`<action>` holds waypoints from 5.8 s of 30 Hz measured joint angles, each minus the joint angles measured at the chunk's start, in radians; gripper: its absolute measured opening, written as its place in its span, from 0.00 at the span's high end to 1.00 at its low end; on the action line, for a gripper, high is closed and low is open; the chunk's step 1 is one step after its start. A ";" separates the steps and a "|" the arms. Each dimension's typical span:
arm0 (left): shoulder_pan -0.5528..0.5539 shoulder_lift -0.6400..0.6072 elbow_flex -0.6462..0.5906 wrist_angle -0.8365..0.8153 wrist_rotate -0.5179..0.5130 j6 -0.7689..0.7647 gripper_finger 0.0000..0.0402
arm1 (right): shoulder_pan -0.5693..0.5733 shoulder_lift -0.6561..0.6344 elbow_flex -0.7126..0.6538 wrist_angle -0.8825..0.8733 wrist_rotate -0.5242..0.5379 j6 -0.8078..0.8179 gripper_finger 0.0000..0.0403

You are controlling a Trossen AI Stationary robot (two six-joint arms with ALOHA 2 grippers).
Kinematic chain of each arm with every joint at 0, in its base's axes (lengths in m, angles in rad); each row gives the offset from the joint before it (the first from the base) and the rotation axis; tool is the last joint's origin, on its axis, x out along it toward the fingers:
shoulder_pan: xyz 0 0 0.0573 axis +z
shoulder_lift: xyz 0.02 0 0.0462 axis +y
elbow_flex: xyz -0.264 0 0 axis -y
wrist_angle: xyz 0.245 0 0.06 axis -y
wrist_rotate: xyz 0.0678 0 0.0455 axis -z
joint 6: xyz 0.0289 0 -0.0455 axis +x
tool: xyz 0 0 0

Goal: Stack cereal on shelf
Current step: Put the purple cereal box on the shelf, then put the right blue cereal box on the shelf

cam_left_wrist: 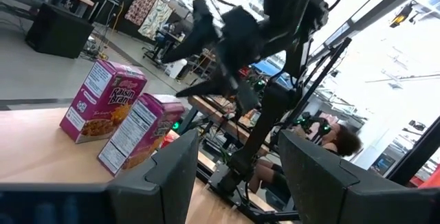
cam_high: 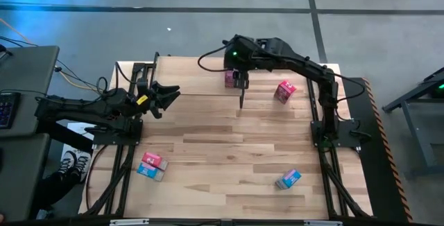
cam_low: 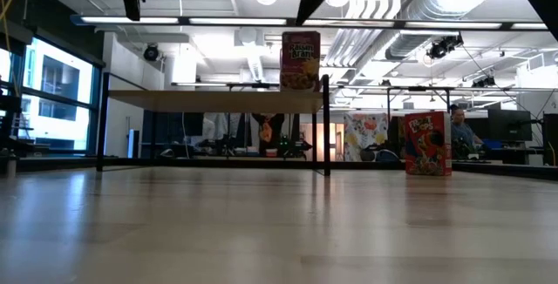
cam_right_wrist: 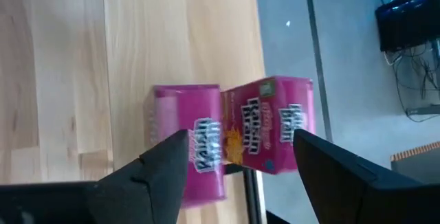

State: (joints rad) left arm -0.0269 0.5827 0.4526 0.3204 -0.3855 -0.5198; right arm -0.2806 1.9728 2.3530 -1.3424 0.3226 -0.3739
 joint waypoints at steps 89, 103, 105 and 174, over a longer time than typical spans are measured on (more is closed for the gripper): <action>0.000 0.036 0.000 -0.016 -0.026 -0.002 0.51 | 0.161 -0.364 -1.148 1.129 0.277 1.135 1.00; 0.000 0.036 0.000 -0.016 -0.026 -0.002 0.51 | 0.162 -0.364 -1.148 1.173 0.273 1.180 1.00; 0.000 0.036 0.000 -0.016 -0.026 -0.002 0.51 | 0.161 -0.364 -1.148 1.182 0.289 1.207 1.00; -0.103 0.388 0.525 -0.900 0.293 -0.018 0.35 | 0.447 -0.909 -1.206 0.671 -0.707 0.765 0.26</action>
State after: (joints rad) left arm -0.1300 0.9710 0.9779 -0.5798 -0.0920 -0.5375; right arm 0.1667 1.0639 1.1467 -0.6713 -0.3848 0.3909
